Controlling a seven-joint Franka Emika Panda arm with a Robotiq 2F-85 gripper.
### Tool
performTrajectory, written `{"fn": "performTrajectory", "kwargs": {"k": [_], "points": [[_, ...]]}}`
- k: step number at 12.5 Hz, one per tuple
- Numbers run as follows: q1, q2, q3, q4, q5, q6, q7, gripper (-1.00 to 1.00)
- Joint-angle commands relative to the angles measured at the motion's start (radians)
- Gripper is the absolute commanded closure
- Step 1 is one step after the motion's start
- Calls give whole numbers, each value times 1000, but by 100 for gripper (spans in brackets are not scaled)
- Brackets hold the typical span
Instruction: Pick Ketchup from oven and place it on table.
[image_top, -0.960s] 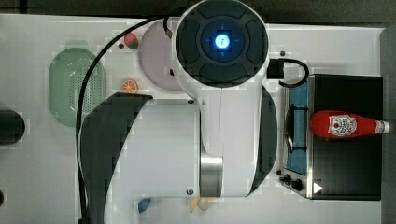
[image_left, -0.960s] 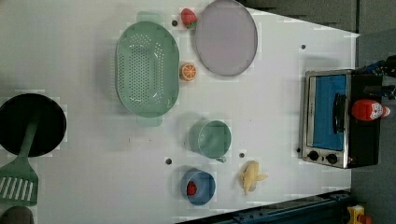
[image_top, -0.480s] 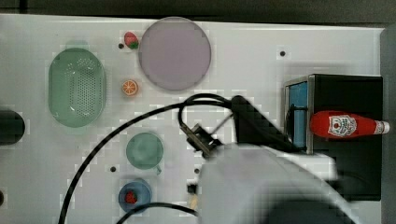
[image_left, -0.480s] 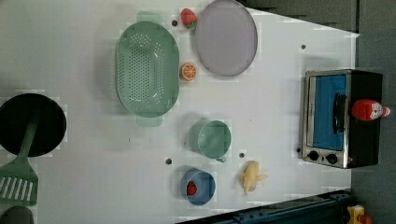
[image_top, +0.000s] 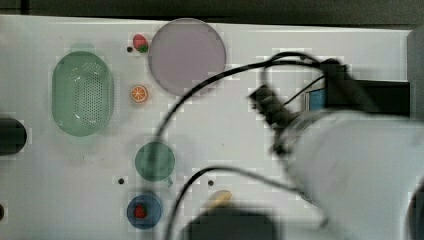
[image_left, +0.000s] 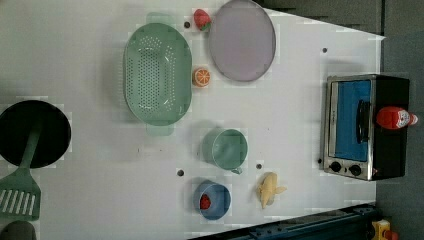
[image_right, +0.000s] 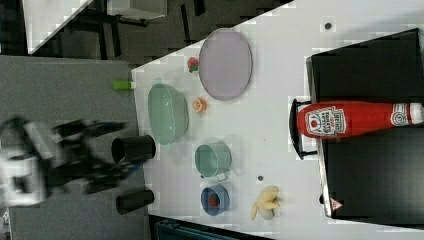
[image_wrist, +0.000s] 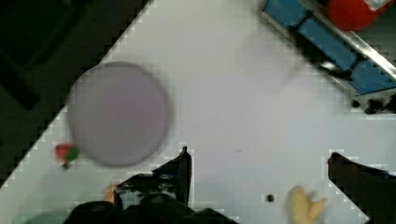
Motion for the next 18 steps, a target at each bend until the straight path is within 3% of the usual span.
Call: {"fn": "performTrajectory", "kwargs": {"k": [1, 8, 14, 18], "points": [[-70, 95, -147, -34, -15, 68, -30, -100], [-78, 334, -351, -34, -1, 357, -30, -100], [-109, 493, -407, -35, 205, 441, -30, -100], [-121, 549, -407, -37, 263, 460, -30, -100]]}}
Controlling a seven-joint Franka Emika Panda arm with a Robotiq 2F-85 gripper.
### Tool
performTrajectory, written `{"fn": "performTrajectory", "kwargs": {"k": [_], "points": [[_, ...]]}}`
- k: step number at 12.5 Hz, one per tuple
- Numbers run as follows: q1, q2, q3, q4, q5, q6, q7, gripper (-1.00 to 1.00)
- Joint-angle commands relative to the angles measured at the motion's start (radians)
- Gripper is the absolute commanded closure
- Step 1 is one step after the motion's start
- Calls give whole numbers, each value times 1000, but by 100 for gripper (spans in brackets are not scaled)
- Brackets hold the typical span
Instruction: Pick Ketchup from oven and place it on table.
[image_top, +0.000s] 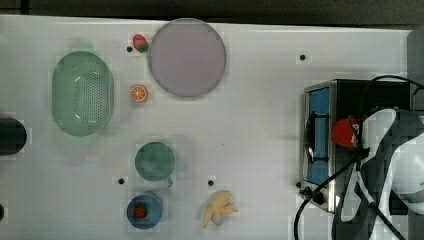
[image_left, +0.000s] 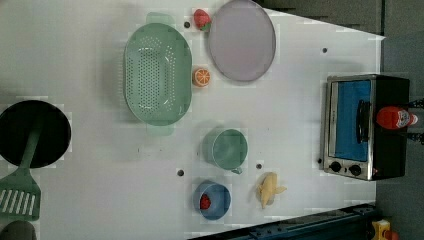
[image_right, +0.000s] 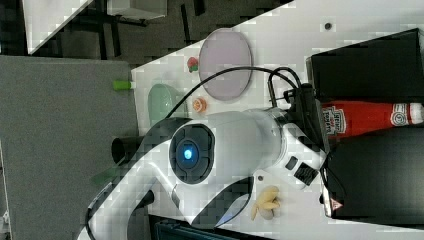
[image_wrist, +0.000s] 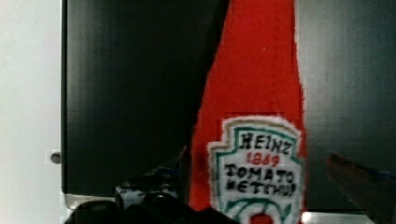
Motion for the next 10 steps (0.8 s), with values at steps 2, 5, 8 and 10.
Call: {"fn": "performTrajectory", "kwargs": {"k": [2, 5, 8, 10], "points": [[-6, 23, 3, 11, 33, 24, -27, -100], [-6, 36, 5, 5, 33, 25, -27, -43], [-5, 30, 3, 7, 33, 24, -27, -29], [2, 17, 5, 33, 24, 15, -31, -29]]}}
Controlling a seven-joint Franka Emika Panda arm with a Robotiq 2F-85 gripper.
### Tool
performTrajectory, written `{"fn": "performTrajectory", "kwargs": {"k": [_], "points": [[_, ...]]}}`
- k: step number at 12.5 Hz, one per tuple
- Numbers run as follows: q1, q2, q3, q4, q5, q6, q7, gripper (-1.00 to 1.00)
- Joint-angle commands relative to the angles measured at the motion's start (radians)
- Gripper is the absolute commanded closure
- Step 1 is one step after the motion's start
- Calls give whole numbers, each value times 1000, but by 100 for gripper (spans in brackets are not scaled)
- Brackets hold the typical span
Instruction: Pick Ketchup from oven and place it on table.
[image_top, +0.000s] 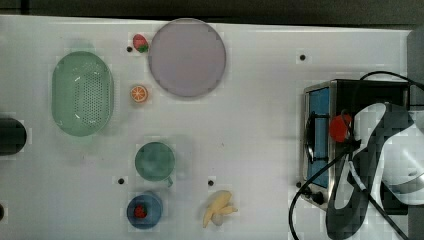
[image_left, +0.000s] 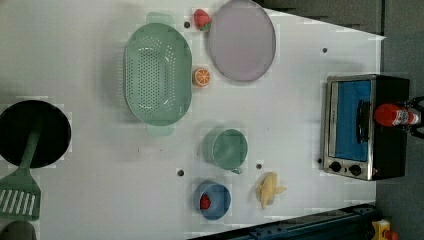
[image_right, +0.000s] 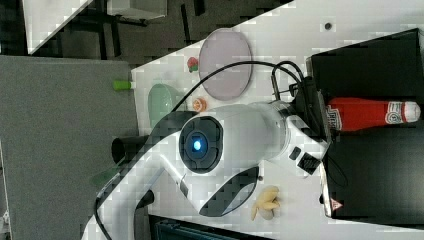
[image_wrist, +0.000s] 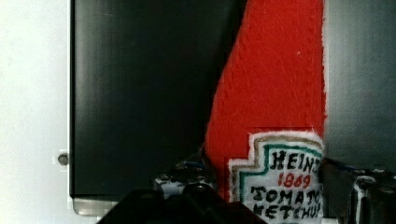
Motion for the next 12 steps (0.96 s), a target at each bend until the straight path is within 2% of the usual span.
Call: {"fn": "performTrajectory", "kwargs": {"k": [1, 5, 8, 12], "points": [[12, -37, -14, 56, -27, -40, -35, -29], [66, -123, 10, 171, -143, -233, -153, -29], [113, -187, 73, 209, -144, -311, -310, -29], [164, -221, 214, 208, -144, -354, -499, -29]]}}
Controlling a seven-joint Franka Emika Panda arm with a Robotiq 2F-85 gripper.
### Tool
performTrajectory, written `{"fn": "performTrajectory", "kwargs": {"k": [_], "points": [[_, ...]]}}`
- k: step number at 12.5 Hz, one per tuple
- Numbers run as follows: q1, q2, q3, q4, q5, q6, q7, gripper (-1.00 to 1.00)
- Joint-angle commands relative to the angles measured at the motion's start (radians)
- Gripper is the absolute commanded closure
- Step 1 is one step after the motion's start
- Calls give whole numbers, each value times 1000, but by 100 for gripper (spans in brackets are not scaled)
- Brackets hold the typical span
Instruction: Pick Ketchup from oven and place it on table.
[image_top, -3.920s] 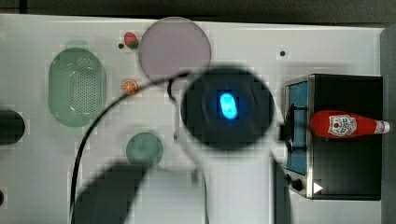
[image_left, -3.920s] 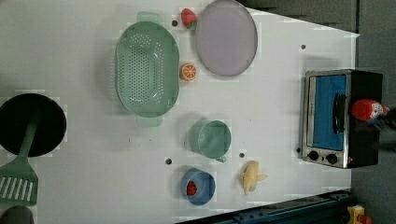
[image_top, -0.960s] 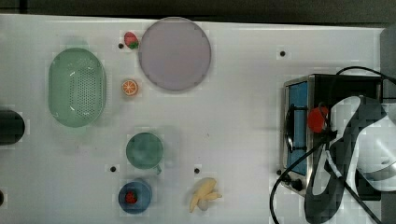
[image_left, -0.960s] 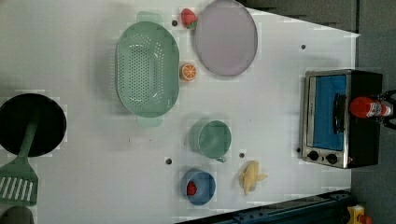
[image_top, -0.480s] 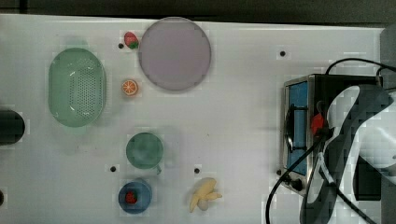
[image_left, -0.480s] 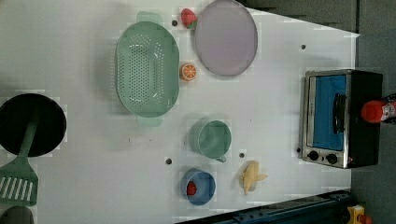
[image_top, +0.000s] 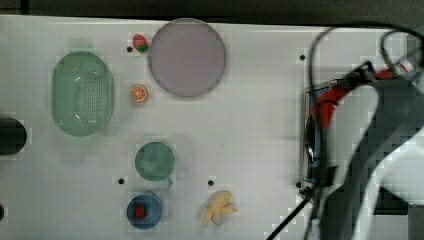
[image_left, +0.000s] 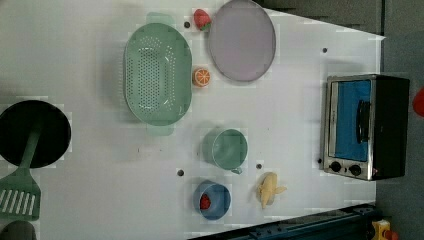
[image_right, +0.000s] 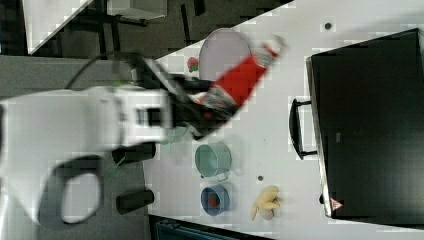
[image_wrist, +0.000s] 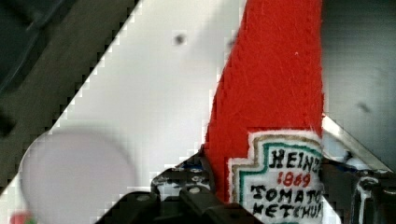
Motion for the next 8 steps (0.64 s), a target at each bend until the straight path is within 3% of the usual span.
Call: {"fn": "performTrajectory", "kwargs": {"k": [1, 4, 8], "points": [[80, 18, 110, 1, -11, -28, -180, -29], [105, 18, 201, -49, -13, -28, -157, -29], [137, 5, 259, -204, -76, 10, 5, -29]]}}
